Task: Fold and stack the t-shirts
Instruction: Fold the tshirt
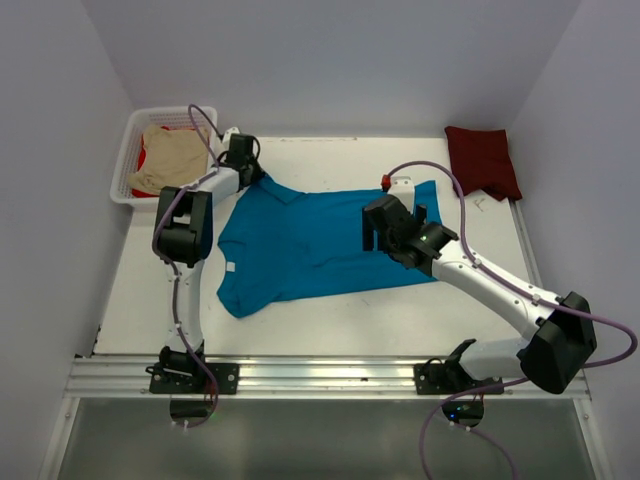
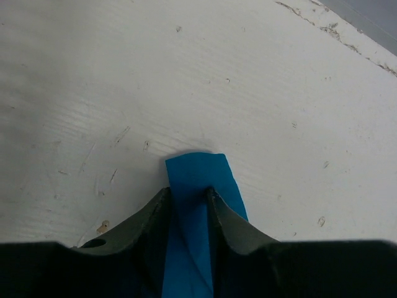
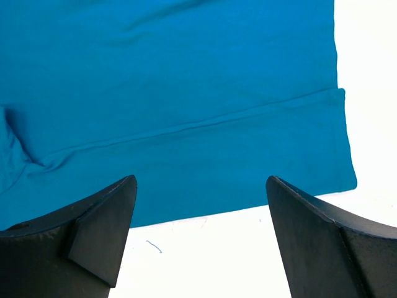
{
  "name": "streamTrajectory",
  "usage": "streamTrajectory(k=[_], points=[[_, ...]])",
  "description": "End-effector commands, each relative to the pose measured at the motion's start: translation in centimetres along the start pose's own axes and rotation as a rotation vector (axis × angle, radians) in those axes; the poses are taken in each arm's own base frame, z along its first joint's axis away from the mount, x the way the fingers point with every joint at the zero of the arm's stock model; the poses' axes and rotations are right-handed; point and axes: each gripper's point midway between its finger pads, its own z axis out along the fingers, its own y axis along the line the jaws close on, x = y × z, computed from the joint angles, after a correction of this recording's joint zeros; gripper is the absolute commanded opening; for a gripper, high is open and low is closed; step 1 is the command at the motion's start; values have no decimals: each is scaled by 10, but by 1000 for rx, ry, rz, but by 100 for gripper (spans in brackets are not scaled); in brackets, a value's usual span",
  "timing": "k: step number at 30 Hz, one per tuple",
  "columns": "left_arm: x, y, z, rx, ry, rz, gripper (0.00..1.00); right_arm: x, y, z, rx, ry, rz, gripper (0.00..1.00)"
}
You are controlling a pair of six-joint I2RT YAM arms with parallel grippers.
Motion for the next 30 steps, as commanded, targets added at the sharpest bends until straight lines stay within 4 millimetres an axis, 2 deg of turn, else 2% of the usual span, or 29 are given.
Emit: streamTrajectory(k=[1,5,10,13,15,16,17,18,19,20,21,23,24,25,26,27,28,29,30], points=[[-33,-15,3,66,-85,-12,30,-8,-6,-3,20,-34,40,88],[-31,-14,4,72,-88,-14,17,-6,-7,0,29,-27,36,84],[-33,-10,6,62,-98,-7,14,-7,-8,1,38,-30,35,80],[-34,-12,3,76,-97,-7,3,-7,-9,3,50,-32,30,79],[-35,-17,-3,99,-92,-9,0,-8,-18,10,89,-29,42,75],[-36,-17,-7,104,-92,-9,0,-10,-22,15,106,-27,55,65],[-38,-18,-10,109,-97,-8,0,-12,-23,24,122,-21,78,49],[-42,-19,-21,112,-104,-9,0,-16,-35,32,159,-17,117,21],[-44,-19,-27,112,-104,-11,0,-20,-36,43,177,-8,151,7],[-46,-18,-33,111,-108,-13,0,-26,-40,50,188,-16,187,0],[-48,-16,-45,104,-108,-16,0,-31,-53,59,221,-17,230,0],[-50,-12,-63,96,-108,-28,0,-43,-56,82,231,-17,299,0],[-48,-14,-70,109,-98,-28,0,-48,-72,94,269,-11,340,0],[-47,-13,-75,112,-91,-27,0,-53,-77,101,282,-10,367,3],[-47,-12,-86,116,-88,-36,0,-71,-80,106,286,-38,396,13],[-44,-13,-92,126,-74,-36,0,-66,-93,124,331,-12,405,42],[-45,-12,-98,129,-73,-37,0,-71,-99,130,345,-13,412,47],[-46,-12,-109,139,-78,-38,0,-84,-103,137,348,-31,433,52],[-46,-12,-115,146,-79,-38,0,-81,-115,151,373,-8,447,64]])
